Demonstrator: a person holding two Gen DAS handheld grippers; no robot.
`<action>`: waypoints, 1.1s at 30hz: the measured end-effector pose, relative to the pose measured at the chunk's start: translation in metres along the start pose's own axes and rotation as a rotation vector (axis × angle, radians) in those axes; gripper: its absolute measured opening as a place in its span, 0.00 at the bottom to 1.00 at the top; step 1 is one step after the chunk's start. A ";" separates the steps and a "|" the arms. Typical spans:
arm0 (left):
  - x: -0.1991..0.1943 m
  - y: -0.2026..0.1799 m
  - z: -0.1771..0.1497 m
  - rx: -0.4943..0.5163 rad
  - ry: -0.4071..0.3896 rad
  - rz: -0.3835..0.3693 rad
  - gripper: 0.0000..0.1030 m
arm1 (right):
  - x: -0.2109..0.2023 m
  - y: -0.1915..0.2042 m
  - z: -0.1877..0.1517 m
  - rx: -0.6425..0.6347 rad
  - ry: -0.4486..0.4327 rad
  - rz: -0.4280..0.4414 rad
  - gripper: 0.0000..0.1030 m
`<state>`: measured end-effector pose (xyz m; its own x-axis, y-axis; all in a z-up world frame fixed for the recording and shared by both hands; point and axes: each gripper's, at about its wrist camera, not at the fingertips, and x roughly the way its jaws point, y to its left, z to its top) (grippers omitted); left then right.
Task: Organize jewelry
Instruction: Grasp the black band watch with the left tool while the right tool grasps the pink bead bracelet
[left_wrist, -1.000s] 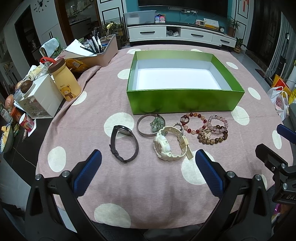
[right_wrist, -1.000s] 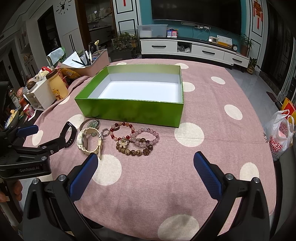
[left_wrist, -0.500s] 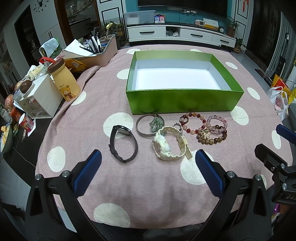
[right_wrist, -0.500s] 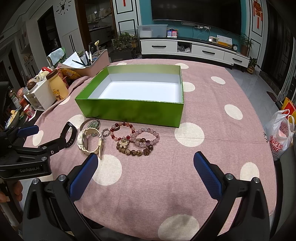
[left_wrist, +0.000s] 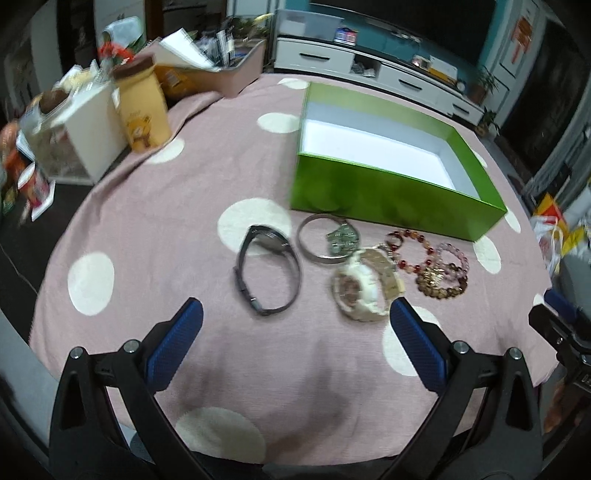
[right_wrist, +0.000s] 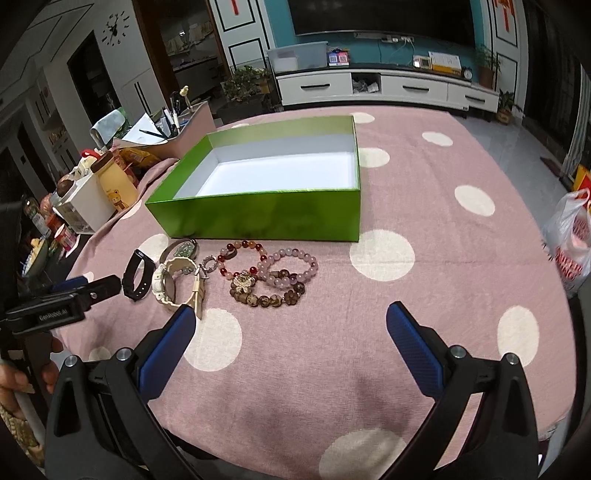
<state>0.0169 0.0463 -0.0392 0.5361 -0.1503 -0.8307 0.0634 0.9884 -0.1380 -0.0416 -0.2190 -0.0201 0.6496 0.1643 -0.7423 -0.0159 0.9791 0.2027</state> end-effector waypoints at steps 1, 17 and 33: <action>0.003 0.009 0.001 -0.012 0.005 -0.003 0.98 | 0.003 -0.003 -0.001 0.008 0.005 0.009 0.99; 0.058 0.049 0.022 -0.083 0.055 0.087 0.73 | 0.057 -0.027 0.002 0.059 0.050 0.026 0.58; 0.078 0.030 0.032 0.082 0.043 0.138 0.35 | 0.111 -0.016 0.030 0.011 0.100 -0.059 0.24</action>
<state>0.0876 0.0647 -0.0904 0.5079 -0.0116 -0.8613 0.0604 0.9979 0.0222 0.0537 -0.2202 -0.0861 0.5702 0.1185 -0.8129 0.0286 0.9861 0.1638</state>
